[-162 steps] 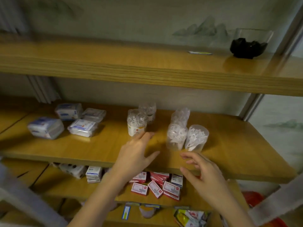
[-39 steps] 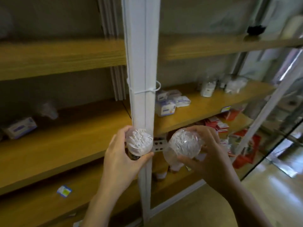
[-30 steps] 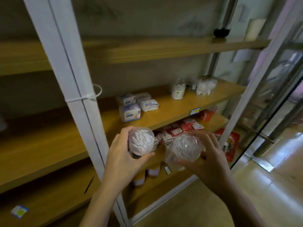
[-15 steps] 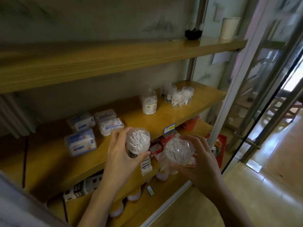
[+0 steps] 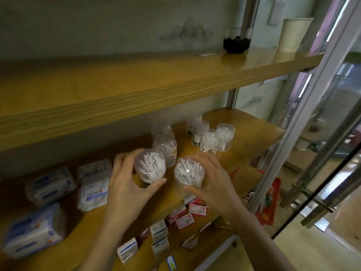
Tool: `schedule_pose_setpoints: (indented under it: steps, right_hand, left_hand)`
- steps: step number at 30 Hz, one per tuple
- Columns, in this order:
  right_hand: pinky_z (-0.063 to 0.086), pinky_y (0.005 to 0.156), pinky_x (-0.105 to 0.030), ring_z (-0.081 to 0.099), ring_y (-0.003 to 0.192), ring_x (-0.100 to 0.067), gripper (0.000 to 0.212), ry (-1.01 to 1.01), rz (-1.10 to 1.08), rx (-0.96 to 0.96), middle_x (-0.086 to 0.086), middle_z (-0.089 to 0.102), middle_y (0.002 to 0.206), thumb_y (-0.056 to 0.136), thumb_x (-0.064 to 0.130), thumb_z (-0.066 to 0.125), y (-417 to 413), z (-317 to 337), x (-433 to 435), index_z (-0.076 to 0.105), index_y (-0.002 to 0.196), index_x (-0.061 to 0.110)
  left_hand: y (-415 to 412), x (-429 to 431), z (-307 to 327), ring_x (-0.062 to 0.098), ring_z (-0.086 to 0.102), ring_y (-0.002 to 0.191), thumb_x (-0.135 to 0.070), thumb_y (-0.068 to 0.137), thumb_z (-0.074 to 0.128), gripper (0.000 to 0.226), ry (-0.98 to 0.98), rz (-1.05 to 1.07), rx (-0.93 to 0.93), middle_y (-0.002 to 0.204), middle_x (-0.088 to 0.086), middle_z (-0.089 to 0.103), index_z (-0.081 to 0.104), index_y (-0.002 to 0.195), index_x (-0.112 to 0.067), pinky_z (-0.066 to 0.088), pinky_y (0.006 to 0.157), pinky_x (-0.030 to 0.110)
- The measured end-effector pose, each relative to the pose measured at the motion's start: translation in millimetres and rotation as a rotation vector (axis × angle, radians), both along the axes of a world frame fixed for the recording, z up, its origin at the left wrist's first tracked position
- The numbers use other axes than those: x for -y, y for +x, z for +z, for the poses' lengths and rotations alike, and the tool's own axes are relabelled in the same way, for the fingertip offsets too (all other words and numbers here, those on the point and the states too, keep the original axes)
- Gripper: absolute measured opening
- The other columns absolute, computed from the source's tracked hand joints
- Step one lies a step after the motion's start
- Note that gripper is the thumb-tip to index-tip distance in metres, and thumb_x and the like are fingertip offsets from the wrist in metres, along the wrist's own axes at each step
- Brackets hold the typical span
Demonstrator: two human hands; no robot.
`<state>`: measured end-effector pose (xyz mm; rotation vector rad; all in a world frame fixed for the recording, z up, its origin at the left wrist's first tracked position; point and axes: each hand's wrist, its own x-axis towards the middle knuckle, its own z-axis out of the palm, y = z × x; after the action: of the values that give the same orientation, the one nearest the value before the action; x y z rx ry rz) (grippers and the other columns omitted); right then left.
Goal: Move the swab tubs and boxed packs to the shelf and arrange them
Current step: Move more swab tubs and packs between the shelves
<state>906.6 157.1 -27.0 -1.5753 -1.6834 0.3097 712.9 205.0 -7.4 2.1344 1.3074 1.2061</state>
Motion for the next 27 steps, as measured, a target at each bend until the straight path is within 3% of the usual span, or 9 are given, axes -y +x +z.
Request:
schedule_pose_setpoints:
  steps: [5,7,9,13,17,20,25,27]
  right_hand:
    - [0.033,0.09,-0.002,0.045,0.111,0.001,0.061,-0.04,0.121,-0.047,0.022,0.038,0.129,0.073,0.022,0.076,10.7,1.4,-36.5,0.045,0.123,0.035]
    - [0.035,0.085,-0.004,0.049,0.106,-0.006,0.062,-0.051,0.163,-0.069,0.023,0.038,0.13,0.073,0.022,0.075,12.0,-0.3,-52.1,0.042,0.124,0.036]
    - [0.035,0.089,-0.008,0.048,0.109,-0.002,0.062,-0.057,0.213,-0.101,0.02,0.04,0.131,0.074,0.02,0.074,15.1,-3.2,-66.1,0.04,0.124,0.036]
    - [0.028,0.103,-0.017,0.032,0.13,0.0,0.063,-0.079,0.331,-0.028,0.016,0.035,0.141,0.079,0.023,0.068,33.5,-3.7,-80.4,0.034,0.131,0.035]
    - [0.021,0.104,-0.011,0.019,0.132,0.012,0.06,-0.038,0.418,0.087,0.026,0.02,0.145,0.085,0.033,0.061,77.6,8.0,-72.5,0.028,0.136,0.041]
    - [0.021,0.096,0.0,0.023,0.127,0.016,0.05,0.035,0.394,0.076,0.031,0.028,0.137,0.087,0.034,0.059,123.5,15.8,-64.2,0.034,0.129,0.045]
    - [0.022,0.1,-0.003,0.036,0.125,0.004,0.036,0.151,0.303,0.08,0.028,0.041,0.126,0.083,0.042,0.052,188.1,17.6,-62.0,0.046,0.119,0.042]
    - [0.023,0.099,-0.003,0.037,0.123,0.005,0.035,0.16,0.303,0.087,0.029,0.041,0.126,0.083,0.045,0.05,205.4,18.3,-62.0,0.047,0.117,0.043]
  left_hand:
    - [3.1,-10.9,8.6,0.016,0.045,0.111,-0.028,0.053,0.085,0.074,-0.006,0.089,0.015,0.12,-0.002,0.046,0.048,0.116,-0.035,0.036,0.089,0.029]
    - [6.0,-12.0,11.1,0.016,0.046,0.112,-0.029,0.051,0.086,0.075,-0.01,0.129,0.043,0.116,-0.007,0.044,0.047,0.114,-0.04,0.042,0.094,0.038]
    - [12.4,-11.1,13.2,0.016,0.046,0.111,-0.029,0.049,0.086,0.077,-0.013,0.176,0.033,0.115,-0.007,0.044,0.049,0.116,-0.037,0.043,0.095,0.042]
    - [35.2,-4.9,13.9,0.014,0.046,0.106,-0.032,0.049,0.085,0.08,-0.004,0.258,-0.009,0.115,-0.001,0.048,0.049,0.12,-0.03,0.043,0.088,0.037]
    - [73.7,5.6,13.8,0.0,0.041,0.096,-0.043,0.049,0.075,0.076,0.035,0.268,-0.005,0.106,-0.008,0.045,0.044,0.116,-0.028,0.036,0.077,0.014]
    - [110.6,11.3,8.8,-0.001,0.042,0.096,-0.047,0.052,0.073,0.073,0.024,0.276,-0.019,0.107,-0.01,0.046,0.043,0.116,-0.03,0.037,0.074,0.012]
    - [178.5,14.1,-12.7,-0.006,0.043,0.102,-0.038,0.058,0.082,0.073,-0.006,0.244,-0.005,0.113,-0.026,0.041,0.037,0.116,-0.039,0.036,0.08,0.003]
    - [203.0,9.8,-22.2,-0.006,0.042,0.102,-0.038,0.06,0.081,0.07,-0.019,0.235,-0.012,0.11,-0.019,0.044,0.04,0.117,-0.035,0.033,0.082,0.0]
